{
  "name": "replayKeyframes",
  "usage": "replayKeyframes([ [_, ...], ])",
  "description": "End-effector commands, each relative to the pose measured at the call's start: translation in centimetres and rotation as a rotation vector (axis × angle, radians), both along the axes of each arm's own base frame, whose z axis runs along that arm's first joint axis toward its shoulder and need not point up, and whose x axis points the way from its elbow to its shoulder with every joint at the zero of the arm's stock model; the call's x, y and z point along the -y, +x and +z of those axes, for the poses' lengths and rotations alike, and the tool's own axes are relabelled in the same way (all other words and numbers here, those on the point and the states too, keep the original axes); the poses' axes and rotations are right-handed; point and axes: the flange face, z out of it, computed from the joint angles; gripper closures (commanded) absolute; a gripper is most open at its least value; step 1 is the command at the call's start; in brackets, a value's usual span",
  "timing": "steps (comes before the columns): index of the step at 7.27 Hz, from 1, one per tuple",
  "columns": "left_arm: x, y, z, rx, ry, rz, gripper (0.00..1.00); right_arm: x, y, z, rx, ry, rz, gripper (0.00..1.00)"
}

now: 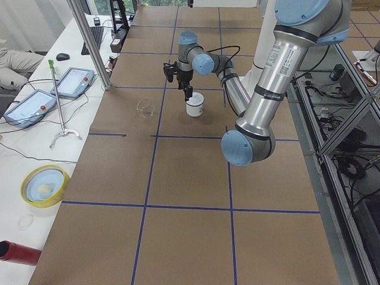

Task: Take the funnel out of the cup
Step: 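Open the left gripper and withdraw it away from the mug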

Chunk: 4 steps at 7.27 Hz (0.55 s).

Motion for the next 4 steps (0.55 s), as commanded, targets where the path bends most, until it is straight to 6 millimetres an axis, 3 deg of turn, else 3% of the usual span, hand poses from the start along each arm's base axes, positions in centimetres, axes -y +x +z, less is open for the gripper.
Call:
replayKeyframes([
  [1,1.6,-11.1,5.8,0.039,0.099,0.086,0.0,0.0,0.0,0.0,0.0,0.001,0.0,0.0],
  [3,1.6,-18.0,12.5,0.112,0.161,0.182,0.0,0.0,0.0,0.0,0.0,0.001,0.0,0.0],
  [4,2.0,-23.6,16.7,0.15,0.202,0.231,0.0,0.0,0.0,0.0,0.0,-0.001,0.0,0.0],
])
